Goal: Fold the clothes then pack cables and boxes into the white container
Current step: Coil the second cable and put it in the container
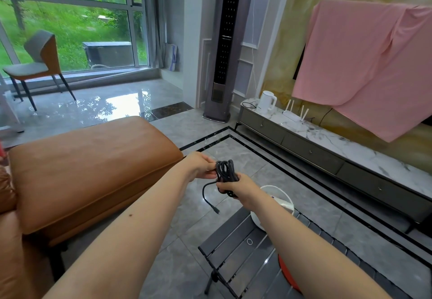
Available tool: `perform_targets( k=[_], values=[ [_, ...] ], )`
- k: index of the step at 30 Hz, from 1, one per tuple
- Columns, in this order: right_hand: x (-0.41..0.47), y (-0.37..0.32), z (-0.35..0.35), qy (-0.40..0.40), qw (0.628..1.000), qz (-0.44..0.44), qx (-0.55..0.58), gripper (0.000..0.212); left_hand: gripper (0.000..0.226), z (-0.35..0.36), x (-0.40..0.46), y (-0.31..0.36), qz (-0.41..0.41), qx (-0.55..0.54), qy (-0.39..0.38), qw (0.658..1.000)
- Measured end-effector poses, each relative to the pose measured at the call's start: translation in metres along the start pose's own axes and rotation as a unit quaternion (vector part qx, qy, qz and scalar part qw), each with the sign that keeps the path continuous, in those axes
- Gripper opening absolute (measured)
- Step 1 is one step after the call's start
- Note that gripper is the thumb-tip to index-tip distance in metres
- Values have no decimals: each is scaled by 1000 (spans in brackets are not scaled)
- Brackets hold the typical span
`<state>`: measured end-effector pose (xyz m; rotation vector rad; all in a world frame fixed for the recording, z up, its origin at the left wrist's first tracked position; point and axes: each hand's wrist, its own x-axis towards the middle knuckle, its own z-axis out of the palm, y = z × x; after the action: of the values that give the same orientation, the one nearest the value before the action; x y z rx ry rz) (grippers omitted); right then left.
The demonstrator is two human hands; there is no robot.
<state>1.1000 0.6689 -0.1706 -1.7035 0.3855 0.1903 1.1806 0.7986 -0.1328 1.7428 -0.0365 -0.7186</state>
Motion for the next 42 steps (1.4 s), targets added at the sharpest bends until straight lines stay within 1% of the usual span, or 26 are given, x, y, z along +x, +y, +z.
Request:
perform_targets(
  k=[2, 3, 6, 8, 10, 12, 13, 15, 17, 18, 19, 21, 23, 25, 27, 30, 35, 37, 39, 42],
  values=[
    [0, 1, -1, 17, 1000, 2, 7, 25, 12, 2, 0, 1, -17, -52, -25, 998],
    [0, 1, -1, 28, 1000, 2, 13, 25, 13, 3, 0, 1, -22, -74, -36, 996],
    [1, 3, -1, 55, 997, -9, 44, 19, 10, 6, 0, 3, -24, -109, -54, 992],
    [1, 3, -1, 67, 996, -14, 61, 18, 9, 8, 1, 3, -11, -119, -49, 992],
    [2, 4, 0, 76, 995, -11, 65, 19, 14, 8, 2, 0, 12, -115, -27, 993],
    [2, 6, 0, 93, 993, -3, 66, 20, 13, 6, 3, -6, 44, -76, 6, 996],
    [3, 6, 0, 103, 992, -1, 71, 21, 15, 4, 4, -11, 53, -33, 25, 998],
    [5, 8, -1, 121, 989, -1, 86, 21, 18, -1, 3, -23, 50, 106, 41, 992],
    [7, 9, -4, 138, 986, -1, 99, 20, 23, -4, 3, -37, 23, 241, 7, 970],
    [8, 9, -4, 143, 984, -1, 102, 20, 27, -3, 3, -43, 4, 279, -19, 960],
    [8, 10, -5, 146, 984, -2, 105, 20, 30, -1, 2, -48, -13, 295, -39, 955],
    [10, 10, -3, 145, 983, 1, 112, 20, 27, 6, 2, -57, -19, 291, -52, 955],
    [10, 10, 0, 136, 983, 5, 120, 20, 14, 14, 2, -62, -5, 278, -46, 959],
    [11, 11, 1, 131, 982, 1, 137, 18, 7, 19, 2, -65, 6, 276, -31, 961],
    [9, 12, 0, 115, 978, -10, 174, 14, 14, 20, 3, -65, 15, 277, -23, 961],
    [7, 10, -2, 71, 964, -41, 253, 7, 25, 17, 2, -62, 23, 276, -10, 961],
    [3, 8, -9, 49, 947, -58, 311, 7, 24, 15, 1, -53, 46, 261, 38, 964],
    [2, 8, -11, 36, 945, -64, 317, 7, 24, 15, 2, -49, 64, 275, 59, 958],
    [-1, 7, -13, 24, 949, -66, 308, 8, 25, 15, 2, -46, 84, 316, 72, 942],
    [-3, 5, -12, 25, 972, -51, 229, 10, 26, 11, 0, -45, 132, 377, 95, 912]
  ],
)
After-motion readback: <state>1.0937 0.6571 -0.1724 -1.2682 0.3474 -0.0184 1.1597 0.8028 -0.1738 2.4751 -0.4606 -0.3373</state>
